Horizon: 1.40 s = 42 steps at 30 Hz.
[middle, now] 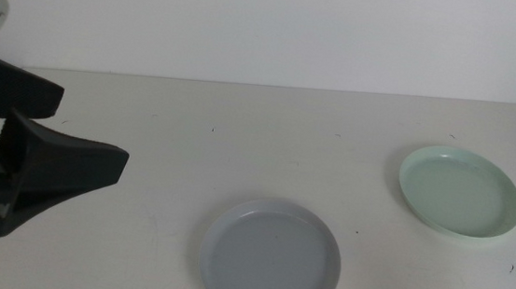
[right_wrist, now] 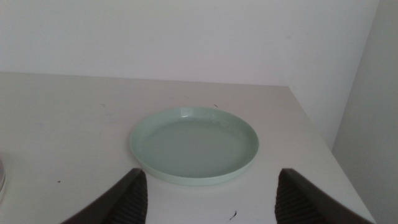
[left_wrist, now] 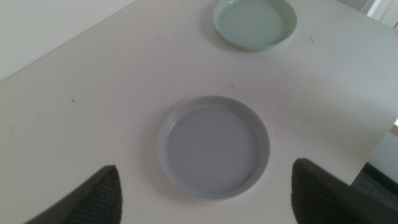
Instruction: Stack the three bowls on top of each other.
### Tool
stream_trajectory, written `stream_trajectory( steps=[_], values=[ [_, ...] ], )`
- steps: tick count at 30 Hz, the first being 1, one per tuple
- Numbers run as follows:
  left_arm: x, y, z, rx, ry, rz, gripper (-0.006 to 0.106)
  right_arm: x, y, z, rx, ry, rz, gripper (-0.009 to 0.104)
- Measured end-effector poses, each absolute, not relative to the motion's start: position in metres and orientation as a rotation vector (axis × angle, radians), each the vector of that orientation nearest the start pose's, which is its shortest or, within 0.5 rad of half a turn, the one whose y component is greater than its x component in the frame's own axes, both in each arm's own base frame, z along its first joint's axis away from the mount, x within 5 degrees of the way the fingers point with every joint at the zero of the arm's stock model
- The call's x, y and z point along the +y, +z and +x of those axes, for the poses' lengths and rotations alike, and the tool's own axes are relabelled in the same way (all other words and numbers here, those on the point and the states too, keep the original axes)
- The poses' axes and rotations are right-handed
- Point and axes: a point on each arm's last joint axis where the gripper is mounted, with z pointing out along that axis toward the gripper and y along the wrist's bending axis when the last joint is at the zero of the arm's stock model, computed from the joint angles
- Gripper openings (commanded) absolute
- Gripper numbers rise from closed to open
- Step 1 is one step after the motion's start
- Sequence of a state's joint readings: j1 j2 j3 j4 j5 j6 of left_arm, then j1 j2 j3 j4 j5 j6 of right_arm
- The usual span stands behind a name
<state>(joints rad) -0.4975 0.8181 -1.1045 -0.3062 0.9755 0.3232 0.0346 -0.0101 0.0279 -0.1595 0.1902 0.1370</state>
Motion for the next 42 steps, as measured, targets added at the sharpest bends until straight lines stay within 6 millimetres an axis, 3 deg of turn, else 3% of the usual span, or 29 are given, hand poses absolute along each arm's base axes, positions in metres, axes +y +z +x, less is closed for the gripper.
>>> stream_trajectory(
  steps=[4,10,17,27,35,42],
  values=[
    [-0.084,0.419,0.107,2.004,-0.473,0.826,0.105,-0.002,0.194,0.054,1.738,-0.005,0.002,0.052],
    [-0.084,0.419,0.107,2.004,-0.473,0.826,0.105,-0.004,0.242,0.046,1.778,-0.014,0.028,0.052],
    [-0.084,0.419,0.107,2.004,-0.473,0.826,0.105,-0.004,0.289,0.057,1.857,-0.022,0.040,0.052],
    [-0.084,0.419,0.107,2.004,-0.473,0.826,0.105,-0.001,0.340,0.100,2.106,0.025,0.085,0.052],
    [-0.084,0.419,0.107,2.004,-0.473,0.826,0.105,0.003,0.386,0.140,2.149,0.081,0.130,0.052],
    [-0.084,0.419,0.107,2.004,-0.473,0.826,0.105,0.004,0.402,0.187,2.313,0.071,0.155,0.052]
  ],
)
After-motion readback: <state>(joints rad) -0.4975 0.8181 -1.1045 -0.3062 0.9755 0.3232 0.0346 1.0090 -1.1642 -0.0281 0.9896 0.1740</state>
